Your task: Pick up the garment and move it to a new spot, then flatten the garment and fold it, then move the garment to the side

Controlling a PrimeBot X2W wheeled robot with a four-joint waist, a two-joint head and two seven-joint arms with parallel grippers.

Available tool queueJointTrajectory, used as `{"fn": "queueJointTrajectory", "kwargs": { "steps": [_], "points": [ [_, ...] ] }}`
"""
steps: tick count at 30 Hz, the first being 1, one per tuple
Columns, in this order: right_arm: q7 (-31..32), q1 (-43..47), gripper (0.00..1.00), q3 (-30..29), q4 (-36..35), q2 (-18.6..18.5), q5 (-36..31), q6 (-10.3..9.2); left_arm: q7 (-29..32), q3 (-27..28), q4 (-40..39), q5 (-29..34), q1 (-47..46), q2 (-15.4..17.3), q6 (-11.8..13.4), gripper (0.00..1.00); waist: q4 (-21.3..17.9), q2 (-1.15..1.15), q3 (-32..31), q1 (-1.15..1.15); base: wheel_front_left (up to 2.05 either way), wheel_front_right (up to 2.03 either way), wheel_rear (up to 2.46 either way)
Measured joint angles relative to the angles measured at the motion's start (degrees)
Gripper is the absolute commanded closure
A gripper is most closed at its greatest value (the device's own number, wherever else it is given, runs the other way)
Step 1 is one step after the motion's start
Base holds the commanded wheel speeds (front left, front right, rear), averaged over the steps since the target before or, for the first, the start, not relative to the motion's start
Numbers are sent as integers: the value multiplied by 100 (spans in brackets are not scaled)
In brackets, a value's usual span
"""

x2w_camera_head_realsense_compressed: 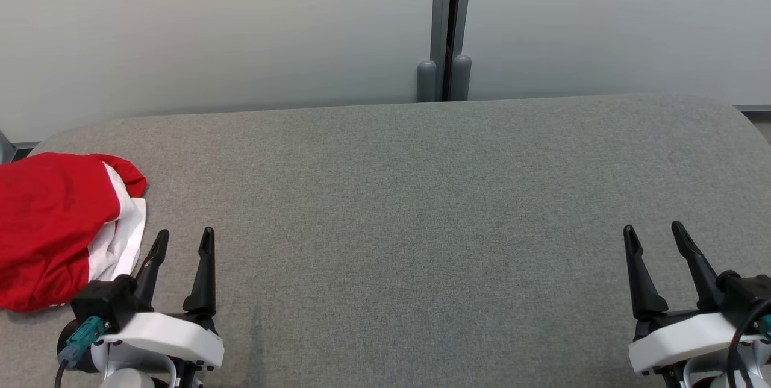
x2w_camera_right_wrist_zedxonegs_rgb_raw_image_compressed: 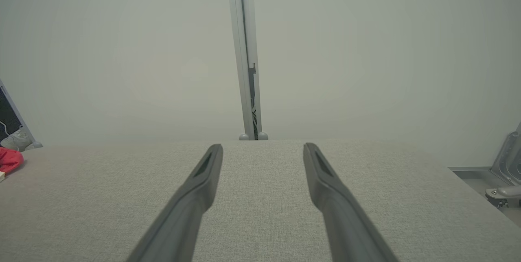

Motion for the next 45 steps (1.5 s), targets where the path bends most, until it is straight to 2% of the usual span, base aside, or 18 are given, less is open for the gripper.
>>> {"fn": "queueJointTrajectory", "kwargs": {
  "steps": [25, 45],
  "points": [
    [-349, -12, 0, -66, 201, 148, -506, 9, -187, -99, 639, 595, -242, 101, -1, 0, -2, 0, 14, 0, 0, 0, 0],
    [-350, -34, 0, -143, 314, 163, -374, 9, -187, -56, 754, 412, -294, 80, -1, 0, 11, 0, 14, 0, 0, 0, 0]
  ]
}}
